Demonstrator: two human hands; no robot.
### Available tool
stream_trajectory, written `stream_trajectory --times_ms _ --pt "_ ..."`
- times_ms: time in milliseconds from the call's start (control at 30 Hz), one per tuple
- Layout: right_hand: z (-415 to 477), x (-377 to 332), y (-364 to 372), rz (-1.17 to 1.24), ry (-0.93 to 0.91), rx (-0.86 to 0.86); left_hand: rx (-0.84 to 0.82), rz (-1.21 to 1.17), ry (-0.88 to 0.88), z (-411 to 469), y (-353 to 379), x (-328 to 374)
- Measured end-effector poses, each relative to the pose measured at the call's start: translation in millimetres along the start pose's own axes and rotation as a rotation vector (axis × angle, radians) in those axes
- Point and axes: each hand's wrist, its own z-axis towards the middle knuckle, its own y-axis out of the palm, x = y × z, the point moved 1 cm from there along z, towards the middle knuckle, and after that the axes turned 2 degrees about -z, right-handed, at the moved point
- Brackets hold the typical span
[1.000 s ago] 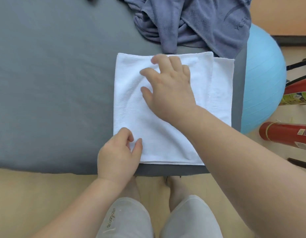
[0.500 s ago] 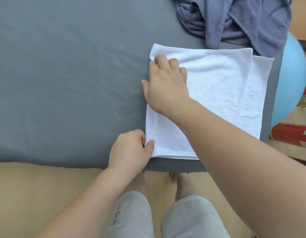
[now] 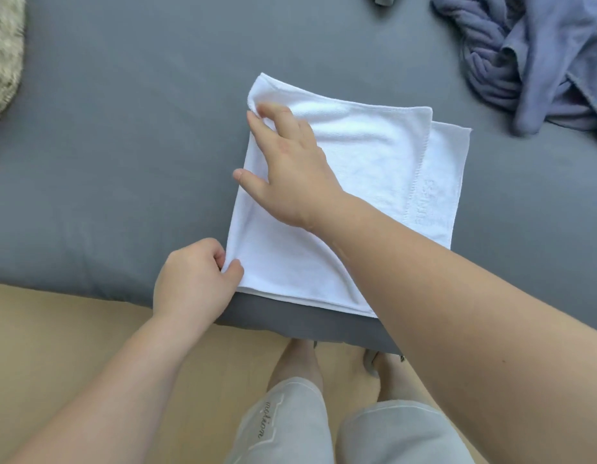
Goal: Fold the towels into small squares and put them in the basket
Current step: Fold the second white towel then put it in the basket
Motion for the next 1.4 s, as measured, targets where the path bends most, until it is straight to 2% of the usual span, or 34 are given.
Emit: stream_trajectory --times_ms 67,133,200,300,400,467,533,633,700,800,867,933,1067,1167,1300,1400 --pt "2.1 1.5 3.0 0.038 -0.043 -0.05 0.044 0.01 -0.004 1.1 -5.5 -5.4" --pt "-2.8 8.9 1.0 0.073 -0.047 -0.027 0.083 -0.008 0.018 -1.1 -7.6 -1.1" --pt "-13.5 22.8 -7.9 0.12 -0.008 0.12 0.088 -0.047 0.09 -6.7 -4.8 14.2" --pt "-37.7 59.6 -29.6 0.16 0.135 0.391 0.011 -0.102 0.3 -23.6 11.1 51.7" --pt "-61.9 101.4 -54.7 0.253 0.356 0.488 -0.085 -0.115 0.507 -44.3 40.7 87.6" --pt "-73.8 125.5 -66.5 0.331 0.485 0.449 -0.132 -0.099 0.606 -56.5 62.2 107.0" --pt "-82.3 143.6 -72.6 0.355 0.53 0.367 -0.188 -0.044 0.61 -65.8 79.7 120.7" --pt "-87.1 157.8 -76.4 0.352 0.478 0.263 -0.204 0.065 0.552 -70.9 98.9 124.6" --pt "-85.6 162.7 -78.3 0.377 0.472 0.203 -0.165 0.058 0.574 -72.5 106.2 121.7" --pt "-84.2 164.3 -81.2 0.465 0.457 0.25 -0.128 0.011 0.583 -73.7 111.3 113.1" --pt "-86.0 159.4 -83.1 0.426 0.39 0.27 -0.106 -0.003 0.603 -74.9 110.4 111.8" --pt "-85.1 152.9 -81.9 0.373 0.329 0.214 -0.085 0.001 0.621 -75.2 111.2 111.0" --pt "-74.6 142.1 -75.2 0.383 0.35 0.065 -0.075 0.015 0.625 -72.6 110.2 113.4" --pt "-74.3 135.3 -82.7 0.439 0.333 0.126 -0.042 0.002 0.639 -73.5 100.2 123.5" --pt "-88.2 124.5 -103.6 0.705 0.29 0.274 0.057 -0.063 0.704 -88.3 63.5 150.3" --pt "-103.8 126.3 -118.6 0.862 0.268 0.317 0.053 -0.11 0.76 -107.6 50.0 166.5"
